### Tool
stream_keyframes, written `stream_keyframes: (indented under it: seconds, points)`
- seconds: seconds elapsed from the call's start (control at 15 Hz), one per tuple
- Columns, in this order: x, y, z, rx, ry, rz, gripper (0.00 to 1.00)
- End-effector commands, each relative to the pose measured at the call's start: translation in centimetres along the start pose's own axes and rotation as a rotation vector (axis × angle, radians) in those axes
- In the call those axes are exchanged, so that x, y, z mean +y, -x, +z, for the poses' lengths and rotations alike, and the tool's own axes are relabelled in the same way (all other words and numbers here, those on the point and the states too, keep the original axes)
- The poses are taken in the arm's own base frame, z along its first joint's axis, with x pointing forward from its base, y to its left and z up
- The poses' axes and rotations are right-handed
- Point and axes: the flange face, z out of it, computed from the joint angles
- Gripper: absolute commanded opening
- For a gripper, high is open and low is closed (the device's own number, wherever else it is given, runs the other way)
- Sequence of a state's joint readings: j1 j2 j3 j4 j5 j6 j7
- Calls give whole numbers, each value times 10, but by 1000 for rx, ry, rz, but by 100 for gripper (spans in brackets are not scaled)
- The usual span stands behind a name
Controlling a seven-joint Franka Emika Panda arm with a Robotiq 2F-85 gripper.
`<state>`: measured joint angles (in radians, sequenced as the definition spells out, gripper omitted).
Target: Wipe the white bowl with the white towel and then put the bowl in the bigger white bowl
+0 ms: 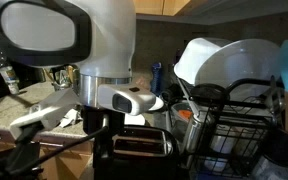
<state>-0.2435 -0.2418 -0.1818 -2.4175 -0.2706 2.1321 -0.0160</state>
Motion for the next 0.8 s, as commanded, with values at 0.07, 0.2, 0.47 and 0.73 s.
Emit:
stream_keyframes:
  seconds: [0.07,0.2,0.47,0.73]
  points:
    - [0,0,-1,-1,0,0,100]
    - [0,-4,-7,10,5,-7,100]
    - [-23,-24,-22,40,-2,-79,100]
    - [-80,-51,-36,74,-38,-227,100]
